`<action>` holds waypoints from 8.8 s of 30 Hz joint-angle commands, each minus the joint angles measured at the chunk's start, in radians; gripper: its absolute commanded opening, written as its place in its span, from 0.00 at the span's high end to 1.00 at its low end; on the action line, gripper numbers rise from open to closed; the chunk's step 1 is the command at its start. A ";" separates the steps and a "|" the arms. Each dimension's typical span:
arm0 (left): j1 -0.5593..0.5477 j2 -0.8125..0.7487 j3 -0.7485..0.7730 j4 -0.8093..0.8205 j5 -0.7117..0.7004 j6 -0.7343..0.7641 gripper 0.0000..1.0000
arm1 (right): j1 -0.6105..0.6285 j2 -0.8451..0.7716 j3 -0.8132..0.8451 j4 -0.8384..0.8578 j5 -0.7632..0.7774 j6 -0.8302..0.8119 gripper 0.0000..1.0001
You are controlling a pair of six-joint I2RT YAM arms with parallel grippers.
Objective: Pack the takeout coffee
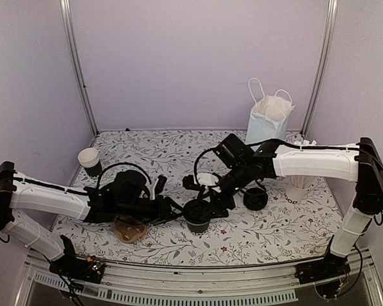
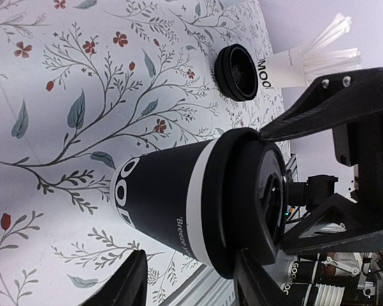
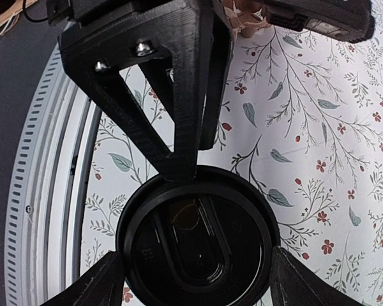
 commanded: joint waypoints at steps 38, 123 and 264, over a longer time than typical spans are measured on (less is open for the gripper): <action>0.017 0.110 0.270 -0.160 -0.052 0.277 0.43 | -0.007 -0.030 -0.062 0.044 -0.040 0.014 0.25; -0.090 0.423 0.302 -0.333 -0.101 0.243 0.56 | -0.264 -0.207 -0.184 -0.135 -0.107 0.220 0.48; -0.145 0.282 0.618 -0.485 -0.314 0.709 0.15 | -0.400 -0.118 0.229 -0.176 -0.119 0.097 0.35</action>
